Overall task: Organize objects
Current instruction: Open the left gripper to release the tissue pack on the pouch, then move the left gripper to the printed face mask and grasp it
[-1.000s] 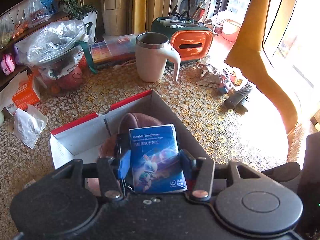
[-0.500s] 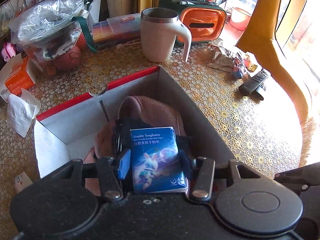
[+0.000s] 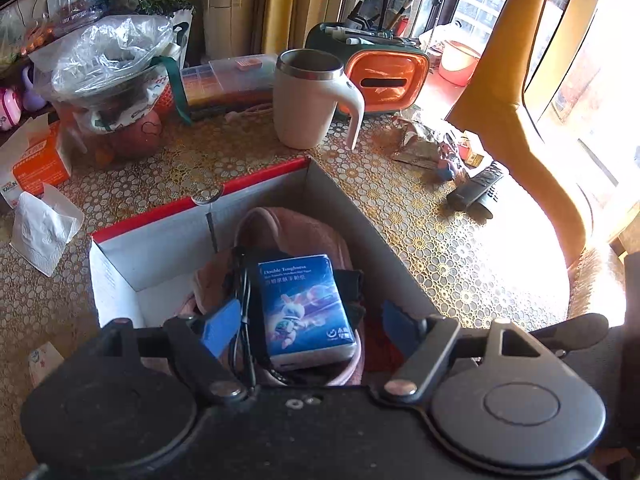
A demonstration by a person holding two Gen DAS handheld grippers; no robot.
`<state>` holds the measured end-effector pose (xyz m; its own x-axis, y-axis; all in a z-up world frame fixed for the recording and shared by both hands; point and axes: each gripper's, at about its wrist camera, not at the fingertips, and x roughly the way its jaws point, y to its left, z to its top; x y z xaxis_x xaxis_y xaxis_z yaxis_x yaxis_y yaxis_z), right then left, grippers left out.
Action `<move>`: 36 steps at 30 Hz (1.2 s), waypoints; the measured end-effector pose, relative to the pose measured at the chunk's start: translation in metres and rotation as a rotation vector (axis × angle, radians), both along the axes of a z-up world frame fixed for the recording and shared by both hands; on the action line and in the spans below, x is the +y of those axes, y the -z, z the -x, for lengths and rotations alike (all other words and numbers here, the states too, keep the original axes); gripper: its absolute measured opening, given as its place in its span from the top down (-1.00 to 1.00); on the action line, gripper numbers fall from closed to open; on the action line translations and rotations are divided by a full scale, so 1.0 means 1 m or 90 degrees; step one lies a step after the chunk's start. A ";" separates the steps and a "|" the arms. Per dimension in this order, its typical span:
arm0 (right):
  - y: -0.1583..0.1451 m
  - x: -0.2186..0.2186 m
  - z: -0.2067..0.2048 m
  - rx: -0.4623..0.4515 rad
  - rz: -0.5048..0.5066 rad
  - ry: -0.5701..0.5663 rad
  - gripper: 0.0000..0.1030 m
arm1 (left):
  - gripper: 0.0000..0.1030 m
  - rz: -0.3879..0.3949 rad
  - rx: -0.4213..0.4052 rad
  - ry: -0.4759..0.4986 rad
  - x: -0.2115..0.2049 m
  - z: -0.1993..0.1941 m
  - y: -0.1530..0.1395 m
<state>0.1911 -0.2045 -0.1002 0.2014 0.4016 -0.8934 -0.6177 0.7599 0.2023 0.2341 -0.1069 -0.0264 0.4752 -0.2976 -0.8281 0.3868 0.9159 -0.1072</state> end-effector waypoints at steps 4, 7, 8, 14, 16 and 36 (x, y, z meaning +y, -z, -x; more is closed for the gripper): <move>0.000 0.000 0.000 0.001 0.002 0.002 0.88 | -0.59 0.004 -0.030 -0.022 0.027 0.010 -0.022; 0.000 0.000 0.001 0.000 0.002 0.003 0.88 | -0.71 -0.003 -0.054 -0.061 0.059 0.013 -0.038; 0.000 0.000 0.001 0.000 0.002 0.003 0.88 | -0.79 -0.007 -0.062 -0.076 0.070 0.014 -0.043; -0.001 0.001 0.001 0.001 0.004 0.004 0.88 | -0.84 -0.034 -0.062 -0.152 0.132 0.008 -0.042; -0.001 0.000 0.001 0.002 0.005 0.004 0.88 | -0.89 -0.044 -0.051 -0.171 0.148 0.004 -0.031; -0.002 0.001 0.001 0.010 0.009 0.021 0.88 | -0.92 -0.031 0.107 -0.336 0.218 -0.043 0.100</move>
